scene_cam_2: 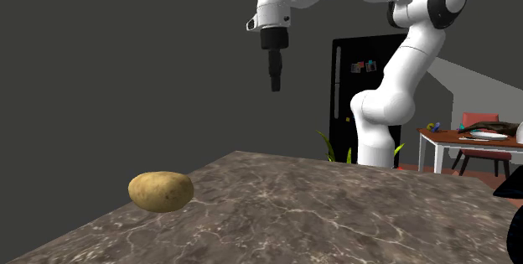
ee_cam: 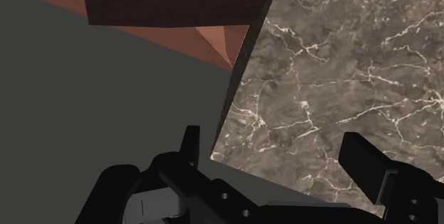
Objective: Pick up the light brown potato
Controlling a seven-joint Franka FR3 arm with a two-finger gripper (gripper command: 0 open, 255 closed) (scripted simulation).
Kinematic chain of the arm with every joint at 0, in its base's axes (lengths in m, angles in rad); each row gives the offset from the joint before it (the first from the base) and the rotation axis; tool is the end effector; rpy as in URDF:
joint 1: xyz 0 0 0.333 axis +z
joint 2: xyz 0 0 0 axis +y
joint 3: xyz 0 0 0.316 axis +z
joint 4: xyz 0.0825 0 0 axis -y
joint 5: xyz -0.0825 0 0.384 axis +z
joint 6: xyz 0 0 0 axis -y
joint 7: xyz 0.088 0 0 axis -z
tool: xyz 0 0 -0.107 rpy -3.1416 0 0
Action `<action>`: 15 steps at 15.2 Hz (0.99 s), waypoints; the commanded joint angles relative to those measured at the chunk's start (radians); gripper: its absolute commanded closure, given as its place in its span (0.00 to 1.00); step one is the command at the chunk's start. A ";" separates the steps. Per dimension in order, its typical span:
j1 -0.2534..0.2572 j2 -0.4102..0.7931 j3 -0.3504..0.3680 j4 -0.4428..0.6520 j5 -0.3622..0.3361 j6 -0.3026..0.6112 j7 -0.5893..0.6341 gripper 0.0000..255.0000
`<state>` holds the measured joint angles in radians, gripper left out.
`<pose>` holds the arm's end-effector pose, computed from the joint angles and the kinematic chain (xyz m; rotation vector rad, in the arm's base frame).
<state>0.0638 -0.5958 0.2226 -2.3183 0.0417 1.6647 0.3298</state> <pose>0.3483 0.1203 0.5462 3.0388 -0.1375 -0.0645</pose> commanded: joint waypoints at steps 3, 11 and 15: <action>0.011 0.104 0.068 0.040 0.024 0.077 0.087 0.00; 0.022 0.354 0.197 0.172 0.004 0.213 0.270 0.00; 0.032 0.498 0.252 0.268 -0.047 0.261 0.372 0.00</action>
<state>0.0925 -0.1437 0.4581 -2.0823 0.0123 1.9124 0.6702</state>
